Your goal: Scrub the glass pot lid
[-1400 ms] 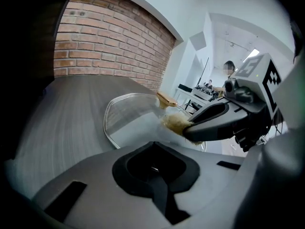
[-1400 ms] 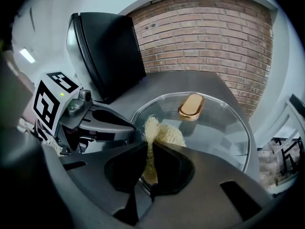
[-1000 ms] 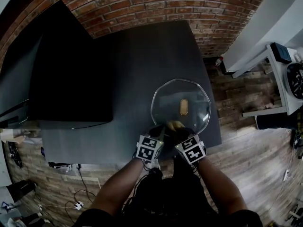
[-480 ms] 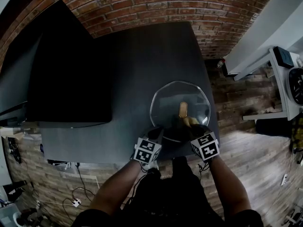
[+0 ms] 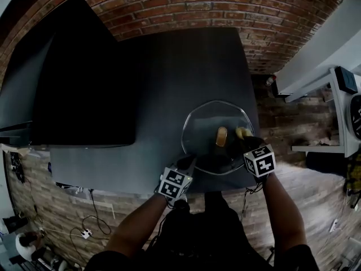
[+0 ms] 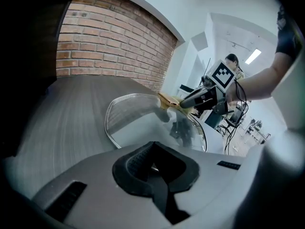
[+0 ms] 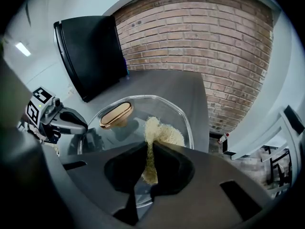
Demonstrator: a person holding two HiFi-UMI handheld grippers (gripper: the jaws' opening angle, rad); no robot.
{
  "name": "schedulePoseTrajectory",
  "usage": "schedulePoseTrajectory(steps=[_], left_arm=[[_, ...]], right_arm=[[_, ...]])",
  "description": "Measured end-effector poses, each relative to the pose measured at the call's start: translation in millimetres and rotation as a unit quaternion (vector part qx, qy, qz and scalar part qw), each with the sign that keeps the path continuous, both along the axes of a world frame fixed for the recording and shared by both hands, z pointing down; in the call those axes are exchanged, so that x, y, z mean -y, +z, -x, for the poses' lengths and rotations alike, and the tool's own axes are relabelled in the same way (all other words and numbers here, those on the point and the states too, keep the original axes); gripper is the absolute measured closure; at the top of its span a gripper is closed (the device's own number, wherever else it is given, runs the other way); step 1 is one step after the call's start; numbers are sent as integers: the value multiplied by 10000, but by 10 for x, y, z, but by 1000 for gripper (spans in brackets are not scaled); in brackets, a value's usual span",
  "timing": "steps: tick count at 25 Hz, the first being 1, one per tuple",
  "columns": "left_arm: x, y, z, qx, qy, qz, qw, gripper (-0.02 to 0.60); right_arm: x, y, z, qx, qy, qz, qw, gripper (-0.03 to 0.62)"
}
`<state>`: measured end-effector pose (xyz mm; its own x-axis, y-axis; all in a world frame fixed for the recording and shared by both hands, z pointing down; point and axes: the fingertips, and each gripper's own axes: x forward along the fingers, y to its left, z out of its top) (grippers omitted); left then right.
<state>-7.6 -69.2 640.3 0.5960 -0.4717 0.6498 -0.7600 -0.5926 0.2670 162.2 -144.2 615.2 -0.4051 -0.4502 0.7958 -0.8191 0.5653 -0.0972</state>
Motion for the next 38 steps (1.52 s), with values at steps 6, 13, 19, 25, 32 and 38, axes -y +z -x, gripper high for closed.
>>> schedulePoseTrajectory(steps=[6,13,19,25,32,38], left_arm=[[7,-17,-9,-2,-84,55,9999,551],[10,-51,-35,-43,-190,90,9998,551],[29,-62,-37,-80,-340,98,9993,551],[38,-67,-48,-105,-501,114,9986,551],[45,-58,-28,-138,-731,107,9972,551],[41,-61,0,-153,-865,85,9961,551]], right_arm=[[297,30,-75,-33,-75,41,10000,551],[637,79,-81,-200,-332,77,9992,551],[931,83,134,-327,-991,106,9945,551],[1094,79,511,-548,-2048,83,9772,551],[1162,102,861,-699,-2781,19,9580,551],[1153,90,880,-637,-2918,70,9543,551]])
